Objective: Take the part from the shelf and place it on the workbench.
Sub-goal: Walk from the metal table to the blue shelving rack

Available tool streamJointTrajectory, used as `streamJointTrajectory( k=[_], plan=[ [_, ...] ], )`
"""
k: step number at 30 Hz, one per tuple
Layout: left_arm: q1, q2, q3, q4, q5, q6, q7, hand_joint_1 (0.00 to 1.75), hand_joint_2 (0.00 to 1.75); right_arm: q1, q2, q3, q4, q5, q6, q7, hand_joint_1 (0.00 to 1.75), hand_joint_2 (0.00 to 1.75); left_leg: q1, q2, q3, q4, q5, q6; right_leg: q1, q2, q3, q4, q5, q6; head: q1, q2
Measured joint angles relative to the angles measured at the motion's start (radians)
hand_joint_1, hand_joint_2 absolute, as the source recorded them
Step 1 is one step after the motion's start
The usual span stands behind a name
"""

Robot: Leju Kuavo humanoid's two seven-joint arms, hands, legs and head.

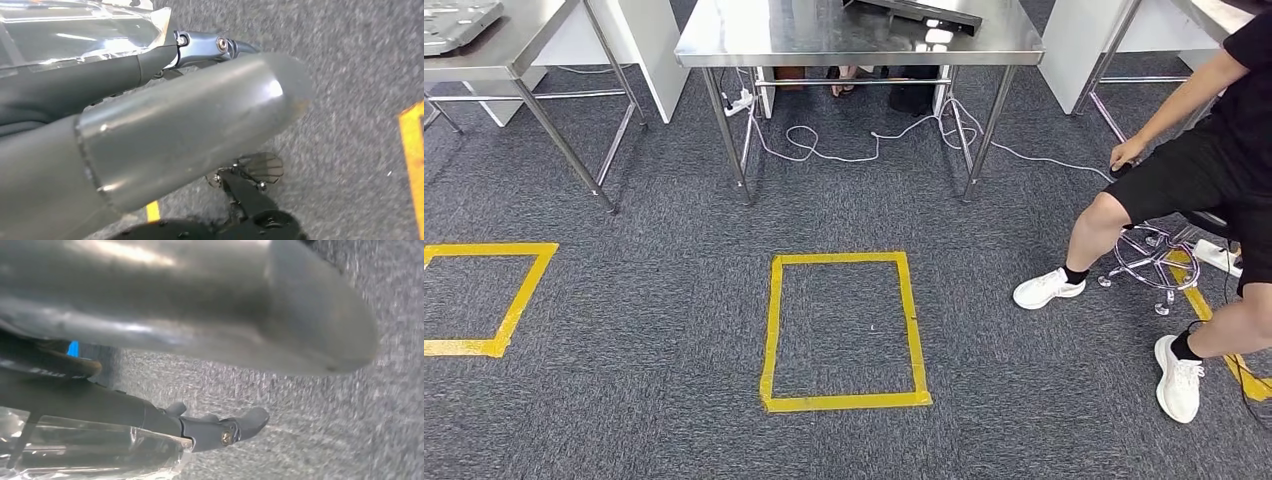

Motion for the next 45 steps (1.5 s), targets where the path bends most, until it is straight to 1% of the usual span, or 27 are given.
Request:
streamJointTrajectory(
  k=[1, 2, 3, 4, 5, 7, 8, 9, 10, 14, 17, 20, 27, 29, 31, 33, 34, 35, 36, 37, 38, 39, 40, 41, 42, 44, 45],
  plan=[
    [0.001, 0.0, 0.0, 0.0, 0.0, 0.002, 0.003, 0.0, 0.0, 0.0, 0.0, 0.0, 0.0, 0.001, 0.0, 0.0, 0.0, 0.0, 0.0, -0.002, -0.024, 0.073, -0.048, -0.002, 0.004, -0.001, -0.008, 0.001, 0.006, -0.008, 0.0, 0.0],
    [0.002, 0.0, 0.0, 0.0, 0.0, 0.003, 0.004, 0.0, 0.0, 0.001, 0.0, 0.0, 0.0, 0.002, 0.0, 0.0, 0.0, 0.0, 0.0, -0.004, -0.045, 0.143, -0.083, -0.003, 0.009, -0.002, -0.015, 0.001, 0.01, -0.012, 0.0, 0.0],
    [0.004, 0.001, 0.0, 0.0, 0.0, 0.003, 0.005, 0.0, 0.0, 0.003, 0.001, 0.001, 0.0, 0.003, 0.001, 0.0, 0.0, 0.0, 0.0, -0.006, -0.054, 0.189, -0.099, -0.004, 0.012, -0.002, -0.021, 0.002, 0.014, -0.013, 0.0, 0.0],
    [0.005, 0.001, 0.0, 0.0, 0.0, 0.004, 0.006, 0.0, 0.0, 0.005, 0.001, 0.001, 0.0, 0.003, 0.001, 0.0, 0.0, 0.0, -0.001, -0.007, -0.042, 0.196, -0.095, -0.003, 0.015, -0.002, -0.024, 0.003, 0.016, -0.012, 0.0, 0.0],
    [0.006, 0.001, 0.0, 0.0, 0.0, 0.004, 0.007, 0.0, 0.0, 0.007, 0.001, 0.001, 0.001, 0.004, 0.002, 0.0, 0.0, 0.0, -0.001, -0.007, -0.011, 0.162, -0.075, 0.0, 0.016, -0.002, -0.025, 0.004, 0.018, -0.012, -0.001, 0.0],
    [0.007, 0.001, 0.0, 0.0, 0.0, 0.004, 0.008, 0.0, 0.0, 0.008, 0.001, 0.001, 0.001, 0.004, 0.002, 0.0, 0.0, 0.0, -0.002, -0.007, 0.085, 0.021, -0.026, 0.009, 0.019, -0.002, -0.023, 0.008, 0.018, -0.009, 0.0, 0.0],
    [0.007, 0.002, 0.0, 0.0, 0.0, 0.004, 0.008, 0.0, 0.0, 0.008, 0.002, 0.001, 0.001, 0.005, 0.003, 0.0, 0.0, 0.0, -0.004, -0.008, 0.121, -0.038, -0.012, 0.014, 0.022, -0.001, -0.025, 0.01, 0.018, -0.006, 0.0, 0.0],
    [0.007, 0.002, 0.0, 0.0, 0.0, 0.004, 0.008, 0.0, 0.0, 0.007, 0.002, 0.001, 0.001, 0.005, 0.003, 0.0, 0.0, 0.0, -0.007, -0.009, 0.142, -0.076, -0.006, 0.018, 0.024, -0.001, -0.026, 0.012, 0.019, -0.003, 0.001, 0.0],
    [0.008, 0.002, 0.0, 0.0, 0.0, 0.004, 0.008, 0.0, 0.0, 0.006, 0.002, 0.001, 0.001, 0.005, 0.003, 0.0, 0.0, 0.0, -0.009, -0.009, 0.148, -0.093, -0.008, 0.021, 0.028, -0.001, -0.031, 0.016, 0.018, 0.001, 0.001, 0.0],
    [0.008, 0.002, 0.0, 0.0, 0.0, 0.004, 0.008, 0.0, 0.0, 0.005, 0.0, 0.002, 0.001, 0.005, 0.003, 0.001, 0.0, 0.0, -0.022, -0.009, 0.138, -0.101, -0.004, 0.02, 0.035, 0.0, -0.043, 0.02, 0.021, 0.01, 0.005, 0.0],
    [0.008, 0.002, 0.0, 0.0, 0.0, 0.004, 0.008, 0.0, 0.0, 0.005, 0.001, 0.002, 0.001, 0.005, 0.003, 0.001, 0.0, 0.0, -0.031, -0.009, 0.137, -0.1, -0.003, 0.03, 0.03, 0.0, -0.048, 0.019, 0.024, 0.016, 0.005, 0.0],
    [0.008, 0.002, 0.0, 0.0, 0.0, 0.007, 0.008, 0.0, 0.0, 0.005, 0.0, 0.002, 0.001, 0.01, 0.003, 0.001, 0.0, 0.0, -0.033, -0.009, 0.135, -0.1, -0.001, 0.036, 0.028, 0.0, -0.049, 0.018, 0.027, 0.021, 0.005, 0.0],
    [0.008, 0.002, 0.0, 0.0, 0.001, 0.013, 0.01, 0.0, 0.0, 0.005, 0.0, 0.002, 0.001, 0.015, 0.003, 0.001, 0.0, 0.0, -0.034, -0.009, 0.132, -0.1, 0.002, 0.04, 0.027, 0.0, -0.051, 0.017, 0.031, 0.025, 0.006, 0.0],
    [0.008, 0.002, 0.0, 0.0, 0.001, 0.02, 0.016, 0.0, 0.0, 0.004, 0.0, 0.002, 0.001, 0.017, 0.002, 0.005, 0.0, 0.0, -0.032, -0.005, 0.131, -0.105, 0.008, 0.052, 0.018, 0.002, -0.054, 0.015, 0.035, 0.037, 0.004, 0.0],
    [0.008, 0.0, 0.0, 0.0, 0.001, 0.025, 0.021, 0.0, 0.0, 0.003, 0.0, 0.002, 0.001, 0.019, 0.001, 0.011, 0.0, 0.0, -0.023, 0.005, 0.131, -0.12, 0.02, 0.068, 0.012, 0.003, -0.078, 0.055, 0.012, 0.042, 0.006, 0.0],
    [0.008, -0.001, -0.001, 0.0, 0.001, 0.027, 0.023, 0.0, 0.0, 0.004, -0.001, 0.002, 0.002, 0.02, 0.0, 0.015, 0.0, 0.0, -0.016, 0.02, 0.13, -0.13, 0.027, 0.072, 0.011, 0.004, -0.146, 0.185, -0.05, 0.038, 0.009, 0.0],
    [0.008, -0.001, -0.001, 0.0, 0.001, 0.029, 0.023, 0.0, 0.0, 0.005, -0.001, 0.002, 0.002, 0.02, 0.001, 0.017, 0.0, 0.0, -0.015, 0.027, 0.127, -0.13, 0.027, 0.071, 0.008, 0.004, -0.182, 0.254, -0.075, 0.039, 0.01, 0.0],
    [0.008, -0.001, -0.002, 0.0, 0.0, 0.029, 0.023, 0.0, 0.0, 0.007, -0.001, 0.002, 0.002, 0.019, 0.001, 0.018, 0.0, 0.0, -0.014, 0.034, 0.126, -0.129, 0.028, 0.069, 0.005, 0.004, -0.206, 0.301, -0.086, 0.045, 0.009, 0.0],
    [0.008, -0.001, -0.002, 0.0, 0.0, 0.03, 0.023, 0.0, 0.0, 0.009, -0.001, 0.002, 0.002, 0.018, 0.0, 0.019, 0.0, 0.0, -0.012, 0.041, 0.125, -0.128, 0.027, 0.065, 0.0, 0.003, -0.209, 0.306, -0.079, 0.055, 0.009, 0.0],
    [0.008, -0.002, -0.004, 0.0, 0.0, 0.031, 0.023, 0.0, 0.0, 0.01, -0.001, 0.002, 0.002, 0.017, 0.0, 0.02, 0.0, 0.0, -0.009, 0.048, 0.126, -0.127, 0.027, 0.059, -0.005, 0.0, -0.19, 0.265, -0.056, 0.069, 0.009, 0.0],
    [0.008, -0.002, -0.004, -0.001, 0.0, 0.031, 0.024, 0.0, 0.0, 0.011, -0.002, 0.002, 0.003, 0.016, 0.0, 0.02, 0.0, 0.0, -0.004, 0.056, 0.126, -0.124, 0.025, 0.051, -0.012, -0.009, -0.155, 0.195, -0.025, 0.084, 0.009, 0.0],
    [0.008, -0.002, -0.005, 0.0, -0.001, 0.032, 0.025, 0.0, 0.0, 0.01, -0.001, 0.002, 0.003, 0.016, 0.001, 0.021, 0.0, 0.0, -0.002, 0.063, 0.127, -0.119, 0.021, 0.041, -0.015, -0.029, -0.122, 0.126, 0.004, 0.094, 0.011, 0.0],
    [0.008, -0.001, -0.006, 0.0, -0.001, 0.032, 0.026, 0.0, 0.0, 0.008, 0.0, 0.002, 0.003, 0.015, 0.001, 0.021, 0.0, 0.0, -0.001, 0.071, 0.128, -0.113, 0.016, 0.029, -0.016, -0.044, -0.099, 0.072, 0.025, 0.095, 0.013, 0.0],
    [0.008, 0.0, -0.007, 0.0, -0.001, 0.033, 0.027, 0.0, 0.0, 0.006, 0.002, 0.002, 0.003, 0.015, 0.001, 0.022, 0.0, 0.0, -0.001, 0.078, 0.13, -0.109, 0.012, 0.018, -0.015, -0.054, -0.087, 0.044, 0.036, 0.088, 0.013, 0.0],
    [0.007, 0.001, -0.007, 0.0, -0.001, 0.034, 0.028, 0.0, 0.0, 0.005, 0.003, 0.002, 0.003, 0.015, 0.0, 0.022, 0.0, 0.0, -0.003, 0.085, 0.133, -0.107, 0.009, 0.01, -0.011, -0.056, -0.089, 0.041, 0.039, 0.075, 0.013, 0.0],
    [0.007, 0.001, -0.01, 0.0, -0.001, 0.034, 0.029, 0.0, 0.0, 0.006, 0.003, 0.002, 0.004, 0.015, 0.0, 0.024, 0.0, 0.0, 0.003, 0.095, 0.14, -0.108, 0.006, -0.002, -0.009, -0.033, -0.091, 0.044, 0.041, 0.047, 0.011, 0.0],
    [0.006, 0.001, -0.011, 0.0, -0.001, 0.034, 0.03, 0.0, 0.0, 0.007, 0.003, 0.002, 0.004, 0.015, 0.0, 0.025, 0.0, 0.0, 0.008, 0.084, 0.139, -0.1, -0.005, -0.005, -0.009, -0.024, -0.09, 0.045, 0.043, 0.037, 0.011, 0.0]
  ],
)
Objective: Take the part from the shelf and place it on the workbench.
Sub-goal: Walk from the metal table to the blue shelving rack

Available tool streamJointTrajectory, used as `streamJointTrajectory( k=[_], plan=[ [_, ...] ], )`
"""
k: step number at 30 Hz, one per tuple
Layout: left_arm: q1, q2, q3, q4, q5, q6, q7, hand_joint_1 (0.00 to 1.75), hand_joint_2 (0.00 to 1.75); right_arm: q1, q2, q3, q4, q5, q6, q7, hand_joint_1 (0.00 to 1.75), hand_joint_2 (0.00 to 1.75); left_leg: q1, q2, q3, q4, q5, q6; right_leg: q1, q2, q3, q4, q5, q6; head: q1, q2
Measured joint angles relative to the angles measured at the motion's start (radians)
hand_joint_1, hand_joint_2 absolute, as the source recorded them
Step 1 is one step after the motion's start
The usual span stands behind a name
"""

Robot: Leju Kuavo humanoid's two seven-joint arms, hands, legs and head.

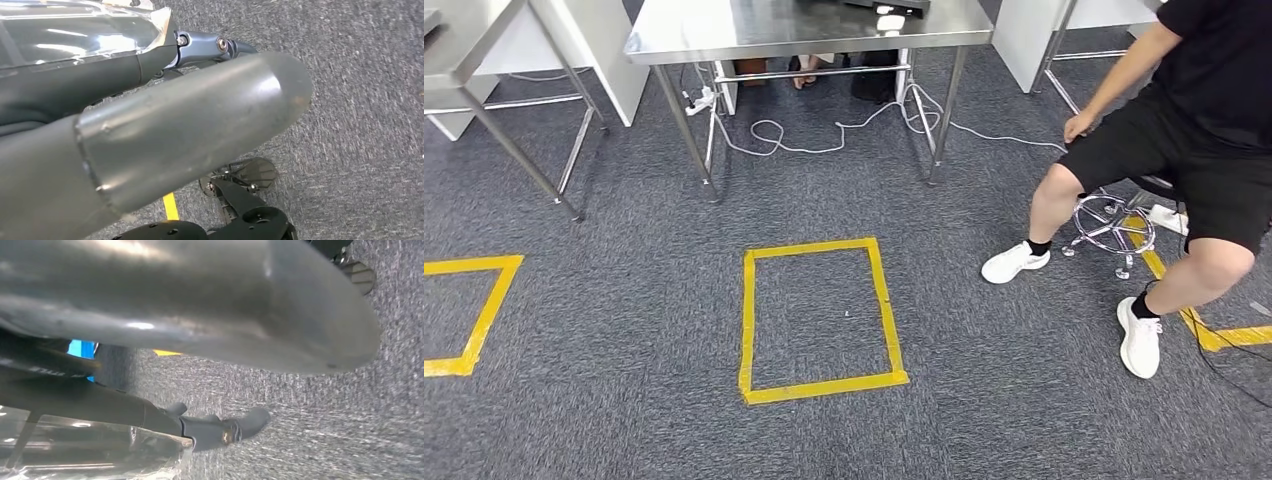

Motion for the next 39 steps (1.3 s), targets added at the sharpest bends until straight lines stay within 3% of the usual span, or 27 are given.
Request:
streamJointTrajectory(
  k=[2, 4, 5, 6, 7, 8, 10, 12, 14, 16, 18, 20, 21, 22, 24, 25, 27, 29, 30, 32, 34, 35, 36, 37, 39],
  plan=[
    [0.0, 0.0, -0.003, 0.0, 0.0, 0.0, 0.001, 0.0, 0.0, -0.001, 0.001, 0.0, 0.0, 0.0, 0.0, 0.003, 0.0, 0.0, 0.004, -0.046, -0.03, 0.076, -0.058, -0.003, 0.002, 0.02, 0.001, -0.001, 0.006, -0.015, -0.004, 0.0],
    [0.002, 0.0, -0.004, 0.0, 0.0, 0.001, 0.003, 0.0, 0.0, -0.001, 0.002, 0.0, 0.0, 0.002, 0.0, 0.005, 0.0, 0.0, -0.001, -0.08, -0.092, 0.216, -0.131, 0.003, 0.012, 0.042, -0.004, 0.0, 0.01, -0.024, -0.006, 0.0],
    [0.003, 0.0, -0.004, 0.0, 0.0, 0.002, 0.005, 0.0, 0.0, -0.001, 0.003, 0.0, 0.0, 0.003, 0.0, 0.005, 0.0, 0.0, -0.004, -0.085, -0.119, 0.271, -0.148, 0.008, 0.018, 0.054, -0.006, 0.0, 0.011, -0.028, -0.006, 0.0],
    [0.003, 0.0, -0.005, 0.0, 0.0, 0.002, 0.006, 0.0, 0.0, 0.0, 0.004, 0.0, 0.0, 0.004, 0.0, 0.005, 0.0, 0.0, -0.008, -0.088, -0.13, 0.292, -0.144, 0.015, 0.024, 0.067, -0.006, 0.0, 0.012, -0.03, -0.006, 0.0],
    [0.003, 0.0, -0.005, 0.0, 0.0, 0.002, 0.007, 0.0, 0.0, 0.001, 0.004, 0.0, 0.001, 0.005, 0.0, 0.005, 0.0, 0.0, -0.012, -0.091, -0.123, 0.273, -0.122, 0.025, 0.029, 0.081, -0.005, 0.0, 0.012, -0.031, -0.006, 0.0],
    [0.003, 0.0, -0.005, 0.0, 0.0, 0.002, 0.008, 0.0, 0.0, 0.002, 0.004, 0.0, 0.001, 0.006, 0.0, 0.005, 0.0, 0.0, -0.017, -0.101, -0.099, 0.217, -0.085, 0.037, 0.034, 0.095, -0.004, 0.0, 0.013, -0.032, -0.006, 0.0],
    [0.003, 0.002, -0.006, 0.0, 0.0, 0.003, 0.011, 0.0, 0.0, 0.001, 0.007, 0.0, 0.001, 0.008, 0.002, 0.006, 0.0, 0.0, -0.023, -0.158, -0.04, 0.087, -0.025, 0.067, 0.039, 0.121, -0.004, 0.001, 0.013, -0.031, -0.002, 0.0],
    [0.003, 0.004, -0.006, 0.0, 0.0, 0.005, 0.014, 0.0, 0.0, -0.002, 0.01, 0.0, 0.002, 0.012, 0.004, 0.007, 0.0, 0.0, -0.029, -0.199, -0.013, 0.025, -0.009, 0.085, 0.032, 0.145, -0.012, 0.002, 0.017, -0.026, -0.001, 0.0],
    [0.003, 0.003, -0.006, 0.0, 0.0, 0.008, 0.016, 0.0, 0.0, -0.003, 0.011, 0.0, 0.003, 0.016, 0.006, 0.008, 0.0, 0.0, -0.033, -0.181, -0.007, 0.007, -0.004, 0.085, 0.026, 0.165, -0.022, 0.0, 0.022, -0.017, -0.004, 0.0],
    [0.002, 0.002, -0.006, 0.0, 0.0, 0.009, 0.017, 0.0, 0.0, -0.002, 0.011, 0.0, 0.003, 0.018, 0.007, 0.01, 0.0, 0.0, -0.03, -0.151, 0.006, -0.019, 0.007, 0.081, 0.03, 0.128, -0.042, 0.025, 0.01, -0.012, -0.003, 0.0],
    [0.003, 0.002, -0.006, 0.0, 0.0, 0.009, 0.017, 0.0, 0.0, -0.005, 0.009, 0.0, 0.004, 0.019, 0.007, 0.012, 0.0, 0.0, -0.027, -0.116, 0.013, -0.034, 0.013, 0.078, 0.03, 0.065, -0.094, 0.121, -0.038, -0.012, 0.001, 0.0],
    [0.005, 0.002, -0.006, 0.0, 0.0, 0.009, 0.018, 0.0, 0.0, -0.007, 0.008, 0.0, 0.004, 0.019, 0.008, 0.012, 0.0, 0.0, -0.028, -0.081, 0.011, -0.034, 0.013, 0.077, 0.024, 0.044, -0.157, 0.242, -0.085, -0.005, 0.003, 0.0],
    [0.005, 0.001, -0.006, 0.0, 0.0, 0.009, 0.018, 0.0, 0.0, -0.006, 0.007, 0.0, 0.004, 0.019, 0.009, 0.012, 0.0, 0.0, -0.027, -0.065, 0.01, -0.034, 0.012, 0.076, 0.019, 0.04, -0.169, 0.268, -0.089, 0.004, 0.002, 0.0],
    [0.005, 0.0, -0.006, 0.0, 0.0, 0.009, 0.018, 0.0, 0.0, -0.005, 0.006, 0.0, 0.004, 0.019, 0.009, 0.012, 0.0, 0.0, -0.026, -0.05, 0.01, -0.033, 0.012, 0.074, 0.014, 0.035, -0.158, 0.253, -0.078, 0.017, 0.003, 0.0],
    [0.004, -0.002, -0.006, 0.0, 0.0, 0.009, 0.018, 0.0, 0.0, -0.002, 0.003, 0.0, 0.004, 0.019, 0.009, 0.012, 0.0, 0.0, -0.024, -0.024, 0.012, -0.03, 0.008, 0.066, 0.007, 0.008, -0.079, 0.115, -0.026, 0.039, 0.003, 0.0],
    [0.003, -0.003, -0.006, 0.0, 0.0, 0.01, 0.018, 0.0, 0.0, -0.003, 0.003, 0.0, 0.004, 0.02, 0.01, 0.012, 0.0, 0.0, -0.026, -0.013, 0.014, -0.027, 0.005, 0.06, 0.007, -0.015, -0.04, 0.047, -0.002, 0.042, 0.004, 0.0],
    [0.002, -0.004, -0.006, 0.0, 0.0, 0.01, 0.019, 0.0, 0.0, -0.005, 0.003, 0.0, 0.004, 0.021, 0.011, 0.013, 0.0, 0.0, -0.03, 0.006, 0.02, -0.023, -0.002, 0.044, 0.015, -0.041, -0.007, -0.02, 0.02, 0.028, 0.003, 0.0],
    [0.0, -0.005, -0.007, -0.001, 0.0, 0.011, 0.019, 0.0, 0.0, -0.004, 0.001, 0.0, 0.004, 0.023, 0.012, 0.015, 0.0, 0.0, -0.028, 0.025, 0.031, -0.029, -0.003, 0.028, 0.023, -0.024, -0.012, -0.021, 0.025, 0.003, 0.001, 0.0],
    [-0.002, -0.006, -0.007, -0.001, 0.0, 0.012, 0.019, 0.0, 0.0, -0.003, 0.001, 0.0, 0.004, 0.024, 0.012, 0.016, 0.0, 0.0, -0.025, 0.022, 0.033, -0.028, -0.008, 0.02, 0.018, -0.014, -0.01, -0.026, 0.029, -0.008, -0.001, 0.0],
    [-0.004, -0.006, -0.007, -0.001, 0.0, 0.013, 0.019, 0.0, 0.0, -0.002, 0.002, 0.0, 0.004, 0.026, 0.013, 0.018, 0.0, 0.0, -0.019, -0.021, 0.015, 0.024, -0.053, 0.011, 0.006, 0.006, -0.005, -0.035, 0.041, -0.03, -0.005, 0.0],
    [-0.002, -0.005, -0.007, -0.001, 0.0, 0.014, 0.019, 0.0, 0.0, -0.002, 0.004, 0.0, 0.004, 0.027, 0.014, 0.02, 0.0, 0.0, -0.015, -0.076, -0.043, 0.162, -0.134, 0.007, 0.006, 0.025, -0.007, -0.037, 0.048, -0.041, -0.009, 0.0],
    [0.0, -0.005, -0.007, -0.001, 0.0, 0.014, 0.019, 0.0, 0.0, -0.002, 0.005, 0.0, 0.004, 0.028, 0.014, 0.021, 0.0, 0.0, -0.015, -0.088, -0.075, 0.235, -0.165, 0.006, 0.009, 0.038, -0.009, -0.036, 0.05, -0.043, -0.009, 0.0],
    [0.002, -0.005, -0.007, -0.001, 0.0, 0.014, 0.019, 0.0, 0.0, -0.001, 0.007, 0.0, 0.004, 0.029, 0.015, 0.022, 0.0, 0.0, -0.015, -0.093, -0.096, 0.279, -0.175, 0.005, 0.012, 0.051, -0.01, -0.035, 0.05, -0.044, -0.009, 0.0],
    [0.003, -0.005, -0.007, -0.001, 0.0, 0.015, 0.02, 0.0, 0.0, 0.0, 0.007, 0.0, 0.004, 0.029, 0.015, 0.024, 0.0, 0.0, -0.014, -0.094, -0.099, 0.284, -0.163, 0.006, 0.014, 0.064, -0.009, -0.034, 0.051, -0.045, -0.009, 0.0],
    [0.003, -0.005, -0.007, -0.001, 0.0, 0.015, 0.023, 0.0, 0.0, 0.001, 0.008, 0.0, 0.004, 0.031, 0.015, 0.026, 0.0, 0.0, -0.014, -0.109, -0.051, 0.173, -0.089, 0.012, 0.015, 0.092, -0.008, -0.03, 0.051, -0.044, -0.009, 0.0]
  ],
)
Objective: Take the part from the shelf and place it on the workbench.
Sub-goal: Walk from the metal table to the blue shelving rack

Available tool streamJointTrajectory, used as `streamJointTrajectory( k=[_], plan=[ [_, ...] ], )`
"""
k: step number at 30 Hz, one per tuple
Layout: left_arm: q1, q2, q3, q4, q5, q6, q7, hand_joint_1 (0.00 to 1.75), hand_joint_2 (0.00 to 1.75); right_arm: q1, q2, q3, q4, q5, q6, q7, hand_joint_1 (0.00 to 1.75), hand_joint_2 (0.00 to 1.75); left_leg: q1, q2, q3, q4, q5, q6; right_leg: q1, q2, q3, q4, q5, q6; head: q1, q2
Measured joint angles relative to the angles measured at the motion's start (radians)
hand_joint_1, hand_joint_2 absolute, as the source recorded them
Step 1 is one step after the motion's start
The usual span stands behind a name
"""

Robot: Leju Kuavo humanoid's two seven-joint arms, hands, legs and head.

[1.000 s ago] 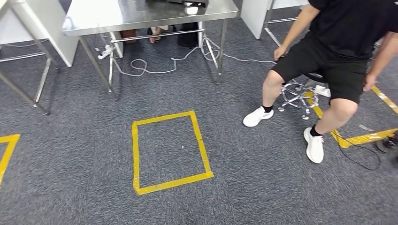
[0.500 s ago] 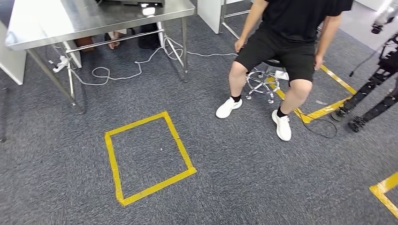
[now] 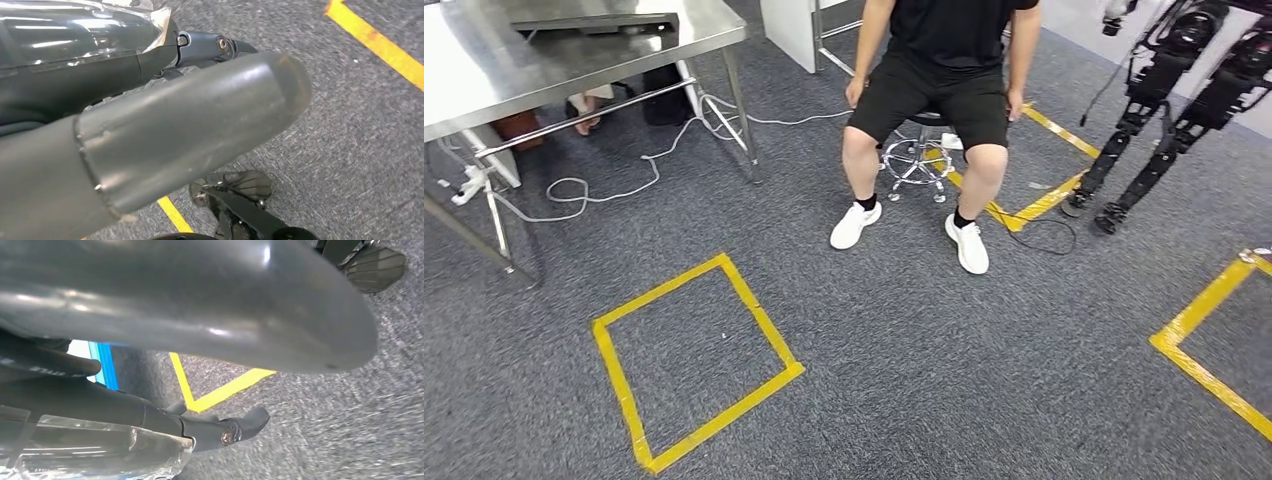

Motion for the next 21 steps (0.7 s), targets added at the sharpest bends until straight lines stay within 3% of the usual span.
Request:
streamJointTrajectory(
  k=[2, 3, 4, 6, 8, 10, 12, 13, 14, 15, 17, 19, 21],
  plan=[
    [0.0, 0.001, 0.0, 0.0, 0.0, 0.0, 0.002, 0.0, 0.0, -0.003, 0.002, 0.0, 0.0, 0.002, 0.0, 0.001, 0.0, 0.0, 0.001, -0.039, 0.057, -0.133, 0.059, 0.01, 0.005, 0.025, -0.004, 0.008, -0.001, 0.005, 0.0, 0.0],
    [0.0, 0.001, 0.0, 0.0, 0.0, 0.0, 0.003, 0.0, 0.0, -0.004, 0.004, 0.0, 0.0, 0.004, 0.0, 0.001, 0.0, 0.0, 0.0, -0.052, 0.069, -0.166, 0.068, 0.013, 0.007, 0.035, -0.01, 0.01, 0.0, 0.01, 0.001, 0.0],
    [0.0, 0.002, 0.0, 0.0, 0.0, 0.0, 0.004, 0.0, 0.0, -0.004, 0.005, 0.0, 0.0, 0.005, 0.0, 0.001, 0.0, 0.0, -0.003, -0.054, 0.072, -0.178, 0.069, 0.018, 0.008, 0.045, -0.017, 0.012, 0.002, 0.017, 0.001, 0.0],
    [-0.002, 0.002, 0.0, 0.0, 0.0, 0.0, 0.005, 0.0, 0.0, -0.001, 0.007, 0.0, 0.0, 0.006, 0.0, 0.001, 0.0, 0.0, -0.005, -0.031, 0.071, -0.186, 0.076, 0.031, 0.007, 0.054, -0.032, 0.014, 0.007, 0.032, 0.001, 0.0],
    [-0.003, 0.001, 0.0, 0.0, -0.001, 0.0, 0.005, 0.0, 0.0, 0.002, 0.007, 0.0, 0.0, 0.008, 0.0, 0.001, 0.0, 0.0, -0.003, -0.007, 0.073, -0.2, 0.088, 0.048, 0.009, 0.013, -0.06, 0.056, -0.017, 0.034, 0.003, 0.0],
    [-0.001, 0.001, 0.0, 0.0, -0.002, 0.001, 0.006, 0.0, 0.0, 0.0, 0.007, 0.0, 0.0, 0.01, 0.001, 0.001, 0.0, 0.0, -0.004, 0.02, 0.071, -0.206, 0.093, 0.055, 0.008, -0.038, -0.118, 0.176, -0.08, 0.028, 0.007, 0.0],
    [0.001, 0.002, 0.0, 0.0, -0.002, 0.003, 0.007, 0.0, 0.0, -0.002, 0.007, 0.0, 0.0, 0.011, 0.001, 0.001, 0.0, 0.0, -0.006, 0.05, 0.067, -0.205, 0.094, 0.055, 0.002, -0.05, -0.174, 0.302, -0.13, 0.034, 0.009, 0.0],
    [0.001, 0.002, 0.0, 0.0, -0.002, 0.003, 0.007, 0.0, 0.0, -0.001, 0.007, 0.0, 0.0, 0.011, 0.001, 0.001, 0.0, 0.0, -0.007, 0.064, 0.066, -0.205, 0.094, 0.055, -0.002, -0.052, -0.179, 0.323, -0.135, 0.042, 0.009, 0.0],
    [0.001, 0.001, 0.0, 0.0, -0.002, 0.003, 0.007, 0.0, 0.0, 0.0, 0.006, 0.0, 0.0, 0.012, 0.001, 0.001, 0.0, 0.0, -0.006, 0.077, 0.067, -0.204, 0.093, 0.053, -0.005, -0.057, -0.159, 0.297, -0.123, 0.054, 0.01, 0.0],
    [0.001, 0.001, -0.001, 0.0, -0.002, 0.003, 0.007, 0.0, 0.0, 0.001, 0.006, 0.0, 0.0, 0.012, 0.001, 0.002, 0.0, 0.0, -0.005, 0.089, 0.068, -0.202, 0.091, 0.05, -0.009, -0.067, -0.12, 0.236, -0.101, 0.066, 0.01, 0.0],
    [0.0, 0.001, -0.001, 0.0, -0.003, 0.003, 0.007, 0.0, 0.0, -0.002, 0.006, 0.001, 0.0, 0.013, 0.001, 0.002, 0.0, 0.0, -0.008, 0.112, 0.07, -0.194, 0.084, 0.038, -0.011, -0.116, -0.032, 0.087, -0.056, 0.079, 0.012, 0.0],
    [-0.001, 0.002, -0.001, 0.0, -0.003, 0.003, 0.008, 0.0, 0.0, -0.007, 0.007, 0.001, 0.0, 0.015, 0.001, 0.003, 0.0, 0.0, -0.014, 0.132, 0.073, -0.187, 0.077, 0.024, -0.007, -0.139, 0.002, 0.024, -0.037, 0.067, 0.01, 0.0],
    [-0.003, 0.002, -0.001, 0.0, -0.003, 0.004, 0.009, 0.0, 0.0, -0.006, 0.007, 0.001, 0.001, 0.016, 0.001, 0.003, 0.0, 0.0, -0.013, 0.151, 0.077, -0.186, 0.074, 0.014, -0.005, -0.116, -0.003, 0.025, -0.033, 0.05, 0.005, 0.0]
  ],
)
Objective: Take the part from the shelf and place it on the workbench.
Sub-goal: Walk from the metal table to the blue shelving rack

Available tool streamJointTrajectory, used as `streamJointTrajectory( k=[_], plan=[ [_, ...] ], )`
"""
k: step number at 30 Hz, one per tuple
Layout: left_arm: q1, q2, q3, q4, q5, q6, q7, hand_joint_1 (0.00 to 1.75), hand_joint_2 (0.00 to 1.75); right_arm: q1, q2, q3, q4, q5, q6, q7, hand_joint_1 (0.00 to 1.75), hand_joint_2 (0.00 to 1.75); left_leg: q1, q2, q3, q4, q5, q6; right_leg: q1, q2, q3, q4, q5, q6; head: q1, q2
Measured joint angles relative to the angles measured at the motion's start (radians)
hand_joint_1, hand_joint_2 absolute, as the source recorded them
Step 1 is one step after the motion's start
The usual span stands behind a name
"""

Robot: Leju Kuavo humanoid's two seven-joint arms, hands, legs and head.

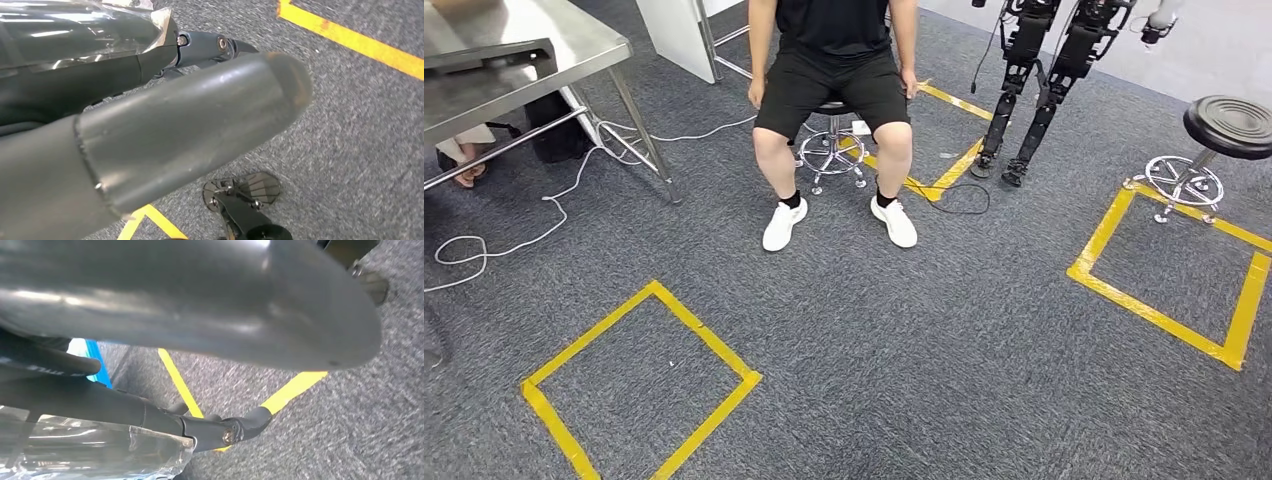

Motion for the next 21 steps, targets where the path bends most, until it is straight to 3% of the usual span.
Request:
streamJointTrajectory(
  k=[2, 5, 6, 7, 8, 9, 11, 13, 15, 16, 18, 20, 21],
  plan=[
    [-0.003, 0.0, 0.0, 0.0, 0.0, 0.0, 0.002, 0.0, 0.0, 0.003, -0.001, 0.0, 0.0, 0.0, 0.0, 0.001, 0.0, 0.0, 0.009, -0.029, -0.007, 0.027, -0.027, -0.01, -0.005, 0.021, -0.001, -0.003, 0.004, -0.016, -0.002, 0.0],
    [0.0, -0.001, 0.0, 0.0, 0.0, 0.0, 0.006, 0.0, 0.0, 0.002, 0.0, 0.0, 0.0, 0.001, 0.001, 0.003, 0.0, 0.0, 0.015, -0.117, -0.081, 0.206, -0.134, -0.013, -0.004, 0.054, -0.004, -0.004, 0.011, -0.036, -0.005, 0.0],
    [0.002, -0.001, 0.0, 0.0, 0.0, 0.0, 0.008, 0.0, 0.0, 0.002, 0.001, 0.0, 0.0, 0.001, 0.002, 0.003, 0.0, 0.0, 0.015, -0.128, -0.11, 0.268, -0.157, -0.011, -0.001, 0.067, -0.005, -0.004, 0.012, -0.038, -0.005, 0.0],
    [0.004, 0.0, 0.0, 0.0, 0.0, 0.0, 0.01, 0.0, 0.0, 0.003, 0.001, 0.0, 0.0, 0.001, 0.002, 0.003, 0.0, 0.0, 0.015, -0.133, -0.126, 0.3, -0.161, -0.01, 0.002, 0.081, -0.006, -0.003, 0.013, -0.039, -0.005, 0.0],
    [0.004, 0.0, 0.0, 0.0, 0.0, 0.0, 0.011, 0.0, 0.0, 0.004, 0.001, 0.0, 0.0, 0.001, 0.002, 0.003, 0.0, 0.0, 0.015, -0.135, -0.125, 0.294, -0.143, -0.007, 0.003, 0.096, -0.005, -0.002, 0.013, -0.038, -0.005, 0.0],
    [0.005, 0.0, 0.0, 0.0, 0.0, 0.0, 0.012, 0.0, 0.0, 0.005, 0.001, 0.0, 0.0, 0.001, 0.002, 0.003, 0.0, 0.0, 0.016, -0.14, -0.106, 0.248, -0.108, -0.004, 0.004, 0.11, -0.004, -0.001, 0.013, -0.038, -0.005, 0.0],
    [0.005, 0.0, 0.0, 0.0, 0.0, 0.001, 0.012, 0.0, 0.0, 0.004, 0.001, 0.0, 0.0, 0.002, 0.002, 0.004, 0.0, 0.0, 0.019, -0.185, -0.046, 0.11, -0.038, 0.002, 0.006, 0.136, -0.005, 0.004, 0.013, -0.035, -0.005, 0.0],
    [0.005, 0.0, 0.0, 0.0, 0.001, 0.001, 0.013, 0.0, 0.0, 0.0, 0.001, 0.0, 0.0, 0.002, 0.002, 0.004, 0.0, 0.0, 0.019, -0.225, -0.016, 0.035, -0.015, 0.004, 0.009, 0.159, -0.015, 0.008, 0.017, -0.026, -0.004, 0.0],
    [0.004, -0.001, 0.0, 0.0, 0.001, 0.002, 0.013, 0.0, 0.0, 0.001, 0.001, 0.0, 0.0, 0.003, 0.002, 0.004, 0.0, 0.0, 0.012, -0.213, -0.015, 0.026, -0.014, 0.011, 0.007, 0.182, -0.03, 0.005, 0.025, -0.009, -0.004, 0.0],
    [0.003, -0.001, 0.0, 0.0, 0.001, 0.002, 0.013, 0.0, 0.0, 0.002, 0.001, 0.0, 0.0, 0.003, 0.002, 0.004, 0.0, 0.0, 0.011, -0.2, -0.015, 0.02, -0.01, 0.018, 0.006, 0.178, -0.036, 0.007, 0.026, -0.003, -0.004, 0.0],
    [0.003, -0.001, 0.0, 0.0, 0.001, 0.002, 0.013, 0.0, 0.0, 0.003, 0.001, 0.0, 0.0, 0.003, 0.002, 0.005, 0.0, 0.0, 0.011, -0.17, -0.013, 0.008, 0.0, 0.034, 0.009, 0.13, -0.07, 0.058, 0.001, -0.003, 0.0, 0.0],
    [0.004, -0.001, 0.0, 0.0, 0.001, 0.002, 0.013, 0.0, 0.0, 0.001, 0.002, 0.0, 0.0, 0.004, 0.002, 0.005, 0.0, 0.0, 0.006, -0.137, -0.015, 0.004, 0.003, 0.041, 0.011, 0.076, -0.136, 0.189, -0.058, -0.012, 0.003, 0.0],
    [0.005, -0.001, 0.0, 0.0, 0.001, 0.002, 0.013, 0.0, 0.0, 0.0, 0.002, 0.0, 0.0, 0.004, 0.002, 0.005, 0.0, 0.0, 0.003, -0.12, -0.016, 0.004, 0.003, 0.041, 0.011, 0.068, -0.169, 0.256, -0.083, -0.012, 0.004, 0.0]
  ],
)
